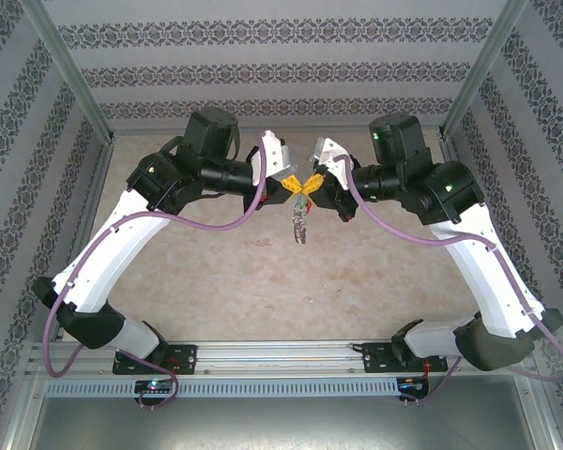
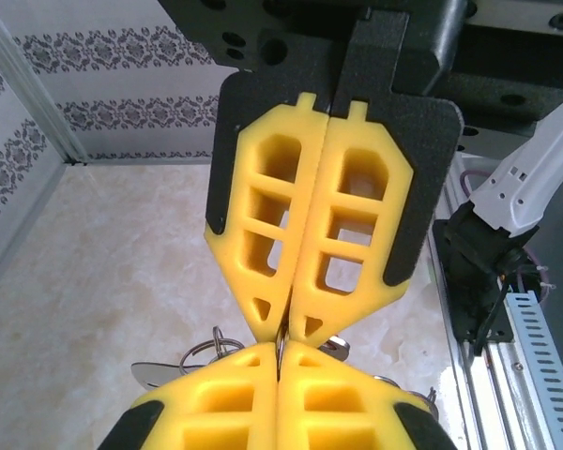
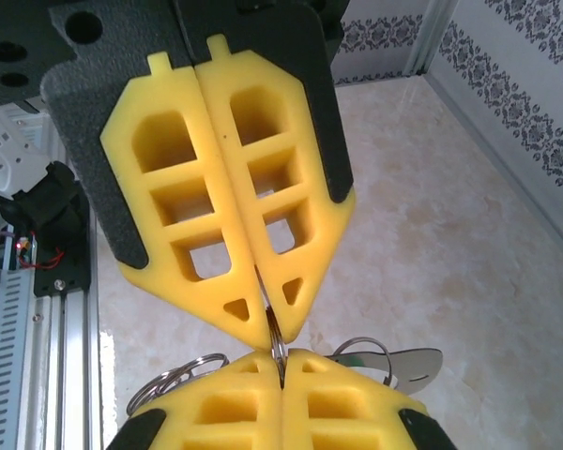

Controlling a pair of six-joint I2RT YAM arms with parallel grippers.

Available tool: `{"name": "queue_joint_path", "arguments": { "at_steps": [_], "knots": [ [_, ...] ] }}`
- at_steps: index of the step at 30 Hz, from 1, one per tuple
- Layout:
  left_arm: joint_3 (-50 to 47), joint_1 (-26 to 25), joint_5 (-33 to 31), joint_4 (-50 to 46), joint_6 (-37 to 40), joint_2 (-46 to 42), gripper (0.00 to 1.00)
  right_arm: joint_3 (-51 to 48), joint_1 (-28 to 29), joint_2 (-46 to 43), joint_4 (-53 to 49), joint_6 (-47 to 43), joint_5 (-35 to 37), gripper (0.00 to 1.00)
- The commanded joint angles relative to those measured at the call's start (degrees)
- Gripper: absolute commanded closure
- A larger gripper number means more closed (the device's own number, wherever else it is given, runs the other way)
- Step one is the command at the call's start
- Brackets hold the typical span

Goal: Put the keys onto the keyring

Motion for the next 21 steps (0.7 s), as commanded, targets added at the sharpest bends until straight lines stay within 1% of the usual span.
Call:
{"name": "queue_joint_path", "arguments": {
  "at_steps": [1, 4, 10, 13, 16, 18, 21],
  "knots": [
    [-0.97, -1.24, -0.12, -2.84, 1.23, 0.79, 1.00, 2.28, 0.91, -0.85, 3.67, -1.09, -3.86, 1.00],
    [-2.27, -1.16, 0.65, 0.91, -1.13, -0.62, 1.00, 1.85, 0.90, -1.10, 3.89, -0.93, -3.86, 1.00],
    [-6.45, 0.98, 4.89, 12.17, -9.68, -3.60, 1.00, -0.24, 0.93, -2.22, 5.55, 0.44, -4.18, 1.00],
    [-8.75, 2.21, 6.81, 18.31, -14.11, -5.32, 1.00, -1.13, 0.91, -2.80, 5.78, 1.25, -4.58, 0.91],
    [-10.87, 3.40, 7.96, 22.46, -16.84, -6.83, 1.00, -2.10, 0.91, -3.55, 6.34, 2.06, -4.56, 0.82],
    [-11.66, 3.78, 8.72, 24.10, -18.05, -7.51, 1.00, -2.30, 0.95, -3.73, 6.29, 2.42, -4.57, 0.79],
    [-12.01, 3.81, 9.62, 25.25, -19.12, -7.84, 1.00, -2.61, 0.88, -4.16, 6.47, 2.75, -4.44, 0.78]
  ]
}}
